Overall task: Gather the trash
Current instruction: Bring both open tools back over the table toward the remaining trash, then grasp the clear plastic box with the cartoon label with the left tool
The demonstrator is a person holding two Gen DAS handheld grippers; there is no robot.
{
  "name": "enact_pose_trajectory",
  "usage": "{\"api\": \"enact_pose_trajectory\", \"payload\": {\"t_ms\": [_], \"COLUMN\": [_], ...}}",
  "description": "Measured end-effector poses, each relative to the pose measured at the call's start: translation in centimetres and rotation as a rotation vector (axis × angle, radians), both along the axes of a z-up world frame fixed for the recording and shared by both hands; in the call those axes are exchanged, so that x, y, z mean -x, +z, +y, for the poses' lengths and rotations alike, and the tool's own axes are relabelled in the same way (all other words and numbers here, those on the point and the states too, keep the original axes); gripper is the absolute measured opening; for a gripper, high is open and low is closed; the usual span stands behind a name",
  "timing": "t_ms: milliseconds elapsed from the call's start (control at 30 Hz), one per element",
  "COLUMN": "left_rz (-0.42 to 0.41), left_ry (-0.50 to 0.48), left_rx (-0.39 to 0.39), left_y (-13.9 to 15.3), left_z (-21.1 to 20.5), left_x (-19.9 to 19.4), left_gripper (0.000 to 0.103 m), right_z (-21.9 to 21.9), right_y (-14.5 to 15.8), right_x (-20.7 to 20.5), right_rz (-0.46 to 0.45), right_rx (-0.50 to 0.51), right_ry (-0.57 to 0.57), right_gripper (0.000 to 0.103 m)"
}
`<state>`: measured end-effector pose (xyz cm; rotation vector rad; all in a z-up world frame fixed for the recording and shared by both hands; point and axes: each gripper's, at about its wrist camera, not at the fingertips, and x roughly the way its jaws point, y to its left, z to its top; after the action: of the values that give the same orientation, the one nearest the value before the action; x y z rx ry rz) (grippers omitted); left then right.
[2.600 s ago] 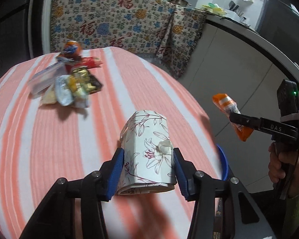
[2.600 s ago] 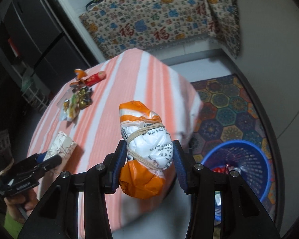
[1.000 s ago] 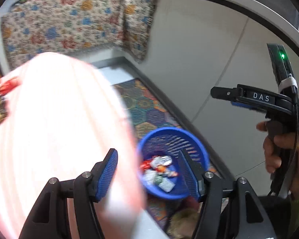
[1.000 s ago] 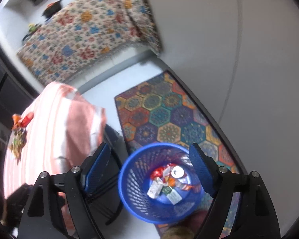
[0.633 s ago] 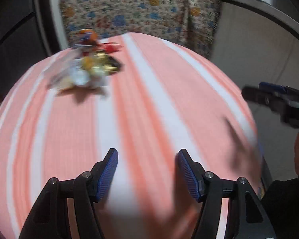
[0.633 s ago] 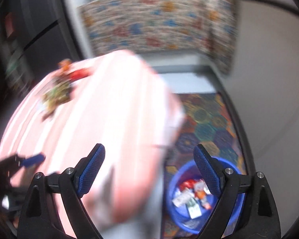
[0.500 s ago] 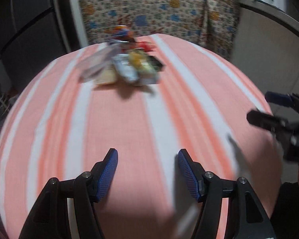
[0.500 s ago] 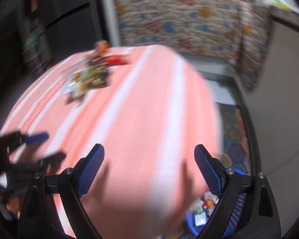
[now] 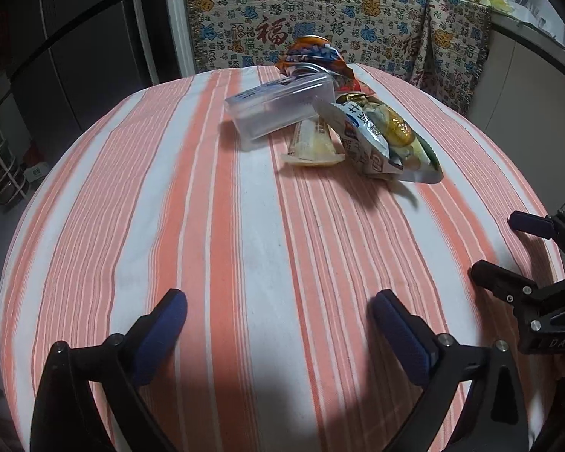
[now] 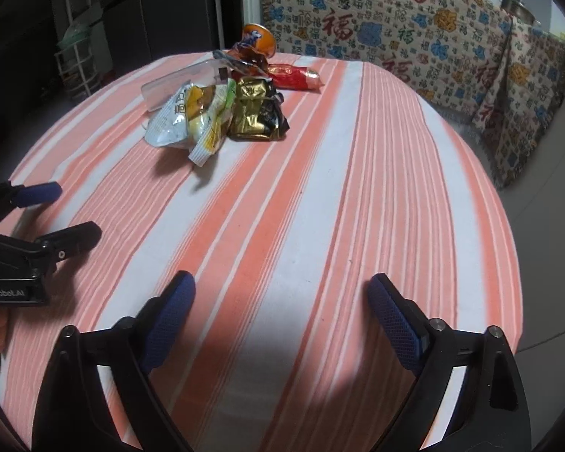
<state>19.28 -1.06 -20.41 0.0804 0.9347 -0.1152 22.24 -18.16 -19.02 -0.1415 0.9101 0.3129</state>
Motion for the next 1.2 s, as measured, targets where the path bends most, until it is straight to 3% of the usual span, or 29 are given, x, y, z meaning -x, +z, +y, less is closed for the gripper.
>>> {"api": "enact_pose_trajectory", "payload": {"t_ms": [233, 400, 500, 667, 767, 1000, 1033, 1067, 1200], "left_rz": [0.011, -0.008, -0.012, -0.007, -0.002, -0.008, -0.014, -0.012, 0.012], "left_ry": [-0.147, -0.178, -0.248, -0.412, -0.496, -0.612, -0.621, -0.633, -0.600], "left_rx": [-0.001, -0.050, -0.033, -0.004, -0.044, -0.012, 0.004, 0.028, 0.113], "left_y": [0.3, 1.1, 2.0, 3.2, 3.2, 2.8, 2.9, 3.0, 3.2], "left_z": [1.2, 3.9, 4.7, 4.0, 2.9, 1.3, 1.3, 1.2, 1.8], "left_x": [-2.1, -7.1, -10.2, -14.3, -16.3, -18.8, -18.8, -18.8, -18.7], "left_gripper": [0.103, 0.102, 0.102, 0.102, 0.102, 0.101, 0.098, 0.081, 0.071], "right_z": [-0.3, -0.3, -0.3, -0.3, -0.2, -0.2, -0.2, -0.2, -0.1], "right_y": [-0.1, -0.1, -0.1, 0.0, 0.0, -0.1, -0.1, -0.1, -0.1], "right_x": [-0.1, -0.1, -0.1, -0.1, -0.1, -0.3, -0.3, -0.3, -0.3], "right_rz": [0.017, 0.017, 0.017, 0.017, 0.017, 0.021, 0.021, 0.021, 0.021], "right_rx": [-0.018, -0.016, -0.017, -0.018, -0.018, -0.022, -0.021, -0.021, -0.021], "right_ry": [0.002, 0.002, 0.002, 0.002, 0.002, 0.008, 0.009, 0.009, 0.009], "right_gripper": [0.103, 0.103, 0.103, 0.103, 0.103, 0.103, 0.103, 0.103, 0.103]}}
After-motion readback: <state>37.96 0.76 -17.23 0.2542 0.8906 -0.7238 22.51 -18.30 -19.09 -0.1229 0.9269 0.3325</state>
